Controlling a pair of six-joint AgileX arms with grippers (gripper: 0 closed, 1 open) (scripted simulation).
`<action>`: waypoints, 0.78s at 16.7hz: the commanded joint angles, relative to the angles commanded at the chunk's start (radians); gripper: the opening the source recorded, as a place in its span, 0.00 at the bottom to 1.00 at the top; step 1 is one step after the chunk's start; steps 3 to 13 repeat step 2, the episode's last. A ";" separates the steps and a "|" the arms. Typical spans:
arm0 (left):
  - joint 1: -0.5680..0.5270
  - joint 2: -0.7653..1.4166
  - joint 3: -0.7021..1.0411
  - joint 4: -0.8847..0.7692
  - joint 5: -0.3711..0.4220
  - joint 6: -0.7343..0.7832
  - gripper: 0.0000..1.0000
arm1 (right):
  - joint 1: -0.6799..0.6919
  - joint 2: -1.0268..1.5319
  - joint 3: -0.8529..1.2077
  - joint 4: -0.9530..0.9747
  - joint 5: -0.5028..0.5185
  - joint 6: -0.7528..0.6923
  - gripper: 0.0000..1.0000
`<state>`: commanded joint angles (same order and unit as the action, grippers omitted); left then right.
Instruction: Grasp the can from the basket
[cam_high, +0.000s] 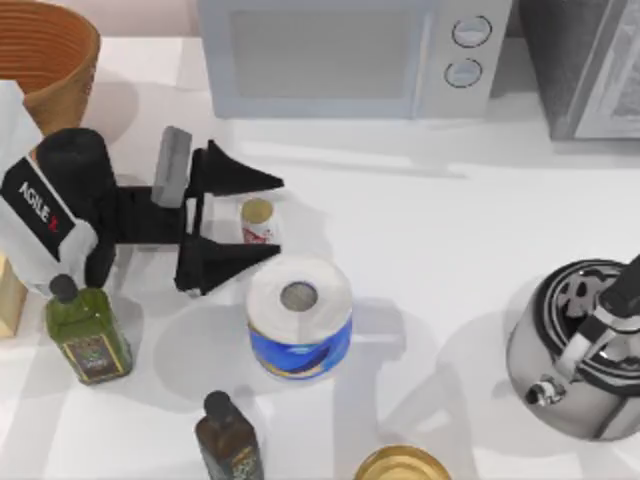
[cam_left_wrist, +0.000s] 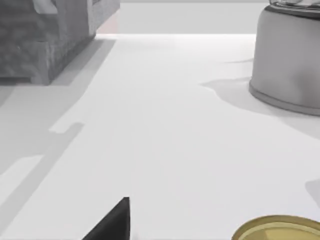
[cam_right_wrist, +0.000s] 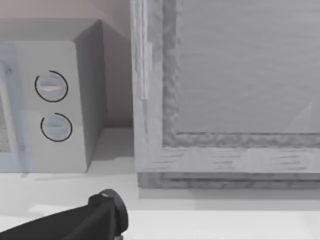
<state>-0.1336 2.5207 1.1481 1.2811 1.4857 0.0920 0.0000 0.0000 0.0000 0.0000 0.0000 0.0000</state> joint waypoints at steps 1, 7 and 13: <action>0.000 0.000 0.000 0.000 0.000 0.000 1.00 | 0.000 0.000 0.000 0.000 0.000 0.000 1.00; 0.000 0.000 0.000 0.000 0.000 0.000 1.00 | 0.000 0.000 0.000 0.000 0.000 0.000 1.00; 0.000 0.000 0.000 0.000 0.000 0.000 1.00 | 0.000 0.000 0.000 0.000 0.000 0.000 1.00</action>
